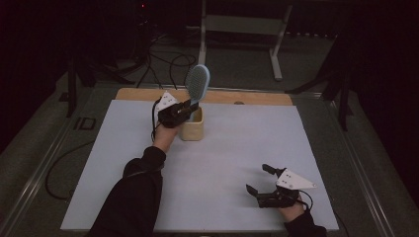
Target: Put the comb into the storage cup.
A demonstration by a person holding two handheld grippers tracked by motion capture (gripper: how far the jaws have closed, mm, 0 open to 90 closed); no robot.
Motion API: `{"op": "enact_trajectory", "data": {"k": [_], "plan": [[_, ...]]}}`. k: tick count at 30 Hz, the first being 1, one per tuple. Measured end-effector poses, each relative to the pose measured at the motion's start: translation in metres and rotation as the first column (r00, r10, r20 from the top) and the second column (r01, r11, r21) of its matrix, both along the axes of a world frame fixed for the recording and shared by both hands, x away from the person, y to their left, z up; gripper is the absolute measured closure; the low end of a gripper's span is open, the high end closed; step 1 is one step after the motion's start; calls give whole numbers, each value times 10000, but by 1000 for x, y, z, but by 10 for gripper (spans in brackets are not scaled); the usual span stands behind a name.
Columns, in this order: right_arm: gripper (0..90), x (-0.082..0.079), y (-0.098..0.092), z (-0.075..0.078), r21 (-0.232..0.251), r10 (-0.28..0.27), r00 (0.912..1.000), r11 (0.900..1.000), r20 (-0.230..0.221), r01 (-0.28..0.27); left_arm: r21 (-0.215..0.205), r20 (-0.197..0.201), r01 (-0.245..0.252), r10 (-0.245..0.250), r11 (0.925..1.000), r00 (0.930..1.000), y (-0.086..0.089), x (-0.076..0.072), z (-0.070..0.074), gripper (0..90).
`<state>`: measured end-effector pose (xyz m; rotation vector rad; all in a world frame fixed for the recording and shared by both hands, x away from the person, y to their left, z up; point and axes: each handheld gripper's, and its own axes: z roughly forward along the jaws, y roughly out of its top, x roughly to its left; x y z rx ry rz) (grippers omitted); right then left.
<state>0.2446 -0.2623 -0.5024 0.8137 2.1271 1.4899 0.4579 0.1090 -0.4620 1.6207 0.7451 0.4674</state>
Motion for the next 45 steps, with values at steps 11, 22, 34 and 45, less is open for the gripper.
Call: {"op": "enact_trajectory", "data": {"k": [11, 22, 34, 45], "plan": [[83, 0, 0, 0, -3, -10, 10000, 10000, 20, 10, -162, -234, 1041, -1045, 9944, 9942, 8, -1, 4, 152], [83, 0, 0, 1, -6, -13, 10000, 10000, 57, 13, 96, -571, 1277, -1270, 9918, 9903, 11, 1, 11, 0], [83, 0, 0, 1, 4, -30, 10000, 10000, 75, 30, 404, -485, 1067, -1047, 9935, 9933, 13, -1, 14, 0], [83, 0, -1, 0, -9, -52, 10000, 10000, 33, 52, 628, -547, 1066, -1032, 9923, 9932, 14, -2, 21, 0]]}}
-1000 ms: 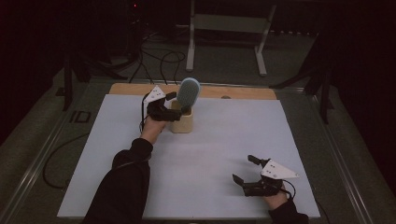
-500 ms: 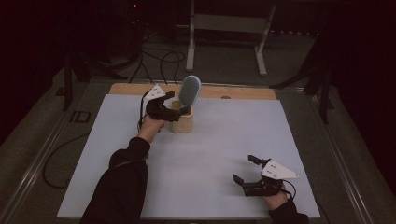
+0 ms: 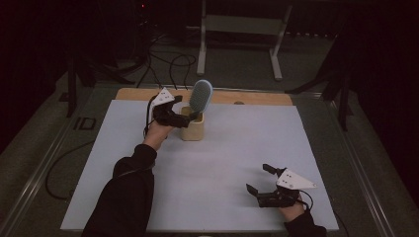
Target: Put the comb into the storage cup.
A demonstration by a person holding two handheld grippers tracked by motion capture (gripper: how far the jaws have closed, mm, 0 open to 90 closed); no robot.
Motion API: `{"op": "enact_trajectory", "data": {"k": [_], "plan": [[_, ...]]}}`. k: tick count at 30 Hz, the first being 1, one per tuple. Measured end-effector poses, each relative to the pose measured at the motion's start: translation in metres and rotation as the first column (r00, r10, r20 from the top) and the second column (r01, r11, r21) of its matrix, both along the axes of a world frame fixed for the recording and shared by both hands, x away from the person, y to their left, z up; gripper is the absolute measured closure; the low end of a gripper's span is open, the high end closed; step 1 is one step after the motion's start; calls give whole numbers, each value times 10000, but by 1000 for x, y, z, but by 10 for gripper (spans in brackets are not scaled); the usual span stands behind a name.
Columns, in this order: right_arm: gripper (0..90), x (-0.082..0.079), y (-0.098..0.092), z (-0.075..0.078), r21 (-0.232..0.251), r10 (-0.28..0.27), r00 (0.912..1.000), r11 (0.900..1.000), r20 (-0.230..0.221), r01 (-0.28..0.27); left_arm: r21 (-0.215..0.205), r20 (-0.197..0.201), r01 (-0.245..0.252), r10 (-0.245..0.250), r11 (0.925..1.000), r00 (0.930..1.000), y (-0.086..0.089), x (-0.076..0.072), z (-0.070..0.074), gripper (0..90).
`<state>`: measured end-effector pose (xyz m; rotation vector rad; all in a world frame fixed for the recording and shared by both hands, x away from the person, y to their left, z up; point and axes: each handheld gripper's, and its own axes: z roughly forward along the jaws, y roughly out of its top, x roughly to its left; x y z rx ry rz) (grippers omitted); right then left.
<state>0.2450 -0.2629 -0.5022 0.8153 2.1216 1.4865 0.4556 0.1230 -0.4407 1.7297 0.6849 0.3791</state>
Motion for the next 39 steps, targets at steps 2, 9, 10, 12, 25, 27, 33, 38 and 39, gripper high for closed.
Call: {"op": "enact_trajectory", "data": {"k": [2, 9, 10, 12, 25, 27, 33, 38, 39], "plan": [[83, 0, 0, 0, 11, 8, 10000, 10000, -3, -8, 29, -36, 9, -8, 10000, 10000, 0, 0, 1, 0], [83, 1, 0, 0, 29, -16, 10000, 10000, -19, 16, 111, -14, 41, -41, 9999, 10000, 3, -4, 6, 0], [83, 1, 0, 0, 34, -10, 10000, 10000, -30, 10, 64, -64, 85, -85, 9999, 9999, 4, -4, 6, 0], [83, 1, 0, 0, 28, 0, 10000, 10000, -51, 0, 169, -85, 65, -64, 9998, 9999, 6, -5, 7, 0], [83, 1, 2, 1, 31, 26, 10000, 10000, 25, -26, 470, -76, -90, 94, 9989, 9999, 18, -17, 17, 0], [83, 1, 2, 1, 27, 29, 10000, 10000, 11, -29, 554, -54, -117, 120, 9984, 9999, 20, -20, 18, 0], [83, 1, 2, 1, 9, 38, 10000, 10000, 10, -38, 778, 24, -143, 142, 9969, 9999, 27, -28, 19, 0], [83, 1, 3, 1, -8, 56, 10000, 10000, 29, -56, 906, 6, -105, 105, 9958, 9999, 33, -35, 19, 0], [83, 1, 3, 1, -8, 60, 10000, 10000, 32, -60, 937, 32, -130, 128, 9955, 9999, 34, -36, 18, 0]]}}
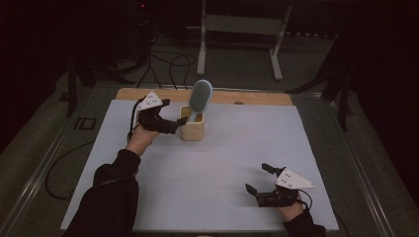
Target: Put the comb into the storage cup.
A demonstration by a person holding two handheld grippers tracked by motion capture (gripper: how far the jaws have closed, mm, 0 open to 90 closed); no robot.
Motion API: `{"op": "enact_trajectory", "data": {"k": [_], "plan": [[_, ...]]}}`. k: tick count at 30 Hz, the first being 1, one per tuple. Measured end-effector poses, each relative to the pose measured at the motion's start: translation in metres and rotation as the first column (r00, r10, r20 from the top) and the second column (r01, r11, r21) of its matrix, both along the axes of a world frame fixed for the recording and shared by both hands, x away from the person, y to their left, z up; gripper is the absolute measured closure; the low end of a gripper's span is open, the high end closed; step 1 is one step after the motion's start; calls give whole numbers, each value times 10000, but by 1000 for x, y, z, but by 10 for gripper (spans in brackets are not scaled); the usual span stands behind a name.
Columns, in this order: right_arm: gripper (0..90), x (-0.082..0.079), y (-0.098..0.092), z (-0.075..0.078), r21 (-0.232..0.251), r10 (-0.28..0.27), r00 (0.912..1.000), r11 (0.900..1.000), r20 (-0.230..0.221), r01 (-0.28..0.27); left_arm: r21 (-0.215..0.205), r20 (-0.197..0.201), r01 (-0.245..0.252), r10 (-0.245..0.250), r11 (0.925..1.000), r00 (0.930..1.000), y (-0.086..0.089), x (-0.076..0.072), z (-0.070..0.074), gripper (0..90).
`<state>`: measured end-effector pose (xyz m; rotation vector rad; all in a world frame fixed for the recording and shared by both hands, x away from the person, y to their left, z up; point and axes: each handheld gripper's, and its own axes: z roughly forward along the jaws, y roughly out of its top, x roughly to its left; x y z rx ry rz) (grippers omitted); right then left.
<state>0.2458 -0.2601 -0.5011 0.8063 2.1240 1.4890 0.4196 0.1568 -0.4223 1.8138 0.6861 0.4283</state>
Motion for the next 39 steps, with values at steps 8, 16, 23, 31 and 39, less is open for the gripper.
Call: {"op": "enact_trajectory", "data": {"k": [8, 16, 23, 31, 39], "plan": [[83, 0, 0, 0, 0, 1, 10000, 10000, 20, -1, 163, -63, -10, 11, 9999, 10000, 11, -10, -2, 0], [83, 0, 0, 0, -7, -35, 10000, 10000, 35, 35, 282, -179, -100, 106, 9996, 9998, 25, -22, -5, 0], [83, 1, 0, 0, -20, -37, 10000, 10000, 11, 37, 332, -257, -167, 176, 9993, 9995, 37, -33, -8, 0], [82, 2, 0, 0, -30, -42, 10000, 10000, -2, 42, 533, -393, -255, 276, 9983, 9988, 50, -47, -11, 0], [83, 2, 0, 0, -47, -26, 10000, 10000, -8, 26, 552, -494, -498, 526, 9972, 9974, 67, -63, -15, 0]]}}
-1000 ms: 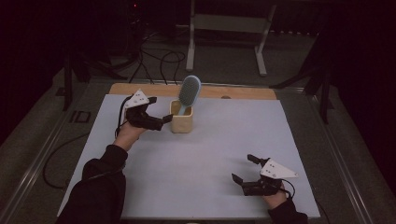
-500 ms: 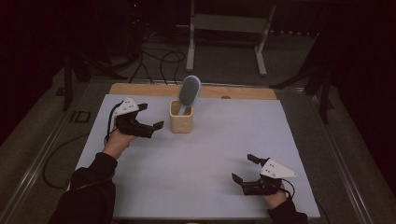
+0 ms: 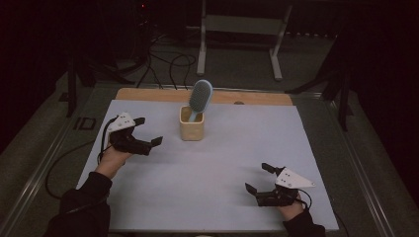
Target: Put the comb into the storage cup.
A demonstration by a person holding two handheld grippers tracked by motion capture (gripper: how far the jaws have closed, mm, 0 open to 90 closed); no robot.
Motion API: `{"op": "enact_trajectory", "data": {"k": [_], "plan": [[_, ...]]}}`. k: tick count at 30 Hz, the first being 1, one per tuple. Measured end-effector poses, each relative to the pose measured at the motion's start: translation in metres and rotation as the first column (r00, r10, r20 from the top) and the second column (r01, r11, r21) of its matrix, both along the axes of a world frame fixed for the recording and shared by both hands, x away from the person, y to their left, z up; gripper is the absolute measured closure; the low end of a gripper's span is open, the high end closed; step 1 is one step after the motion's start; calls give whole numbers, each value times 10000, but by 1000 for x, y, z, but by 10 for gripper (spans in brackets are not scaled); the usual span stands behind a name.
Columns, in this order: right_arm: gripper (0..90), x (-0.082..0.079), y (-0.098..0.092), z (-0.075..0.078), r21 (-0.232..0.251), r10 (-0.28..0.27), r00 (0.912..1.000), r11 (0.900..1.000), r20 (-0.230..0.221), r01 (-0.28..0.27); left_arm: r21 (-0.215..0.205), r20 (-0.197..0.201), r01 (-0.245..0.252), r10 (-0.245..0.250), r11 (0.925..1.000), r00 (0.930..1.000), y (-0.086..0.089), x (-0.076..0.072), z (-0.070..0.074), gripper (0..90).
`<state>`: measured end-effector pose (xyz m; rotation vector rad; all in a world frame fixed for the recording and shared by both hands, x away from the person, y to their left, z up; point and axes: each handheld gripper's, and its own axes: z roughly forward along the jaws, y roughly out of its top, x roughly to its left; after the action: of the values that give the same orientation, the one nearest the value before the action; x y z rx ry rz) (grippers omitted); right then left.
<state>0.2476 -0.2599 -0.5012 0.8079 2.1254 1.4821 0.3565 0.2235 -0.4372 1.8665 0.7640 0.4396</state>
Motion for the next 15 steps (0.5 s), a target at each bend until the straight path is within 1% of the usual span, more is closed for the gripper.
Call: {"op": "enact_trajectory", "data": {"k": [1, 3, 4, 6, 8, 10, 13, 14, 15], "plan": [[83, 0, 0, 0, 9, 1, 10000, 10000, -13, -1, 84, 29, -49, 49, 10000, 10000, 2, -2, -1, 0], [82, 0, 0, 0, -4, 10, 10000, 10000, -9, -10, 18, -49, -73, 73, 10000, 10000, 5, -7, -3, 0], [83, 0, 0, 0, -12, 8, 10000, 10000, -22, -8, 97, -41, -96, 96, 9999, 9999, 7, -9, -4, 0], [83, 0, 0, 0, -16, 6, 10000, 10000, -5, -6, 103, -127, -128, 129, 9999, 9998, 10, -14, -6, 0], [83, 0, 0, 0, -4, -6, 10000, 10000, -10, 6, 112, -133, -162, 163, 9998, 9998, 14, -20, -9, 0], [83, 0, 0, 0, -18, -8, 10000, 10000, -3, 8, 50, -177, -212, 213, 9998, 9996, 17, -25, -12, 0], [83, 0, 1, 0, -40, 12, 10000, 10000, -2, -13, 180, -269, -315, 320, 9993, 9991, 22, -32, -18, 0], [83, 0, 1, 0, -40, 12, 10000, 10000, -2, -13, 180, -269, -315, 320, 9993, 9991, 22, -32, -18, 0], [83, 0, 1, 0, -43, 10, 10000, 10000, -9, -10, 226, -292, -332, 339, 9992, 9990, 24, -37, -20, 0]]}}
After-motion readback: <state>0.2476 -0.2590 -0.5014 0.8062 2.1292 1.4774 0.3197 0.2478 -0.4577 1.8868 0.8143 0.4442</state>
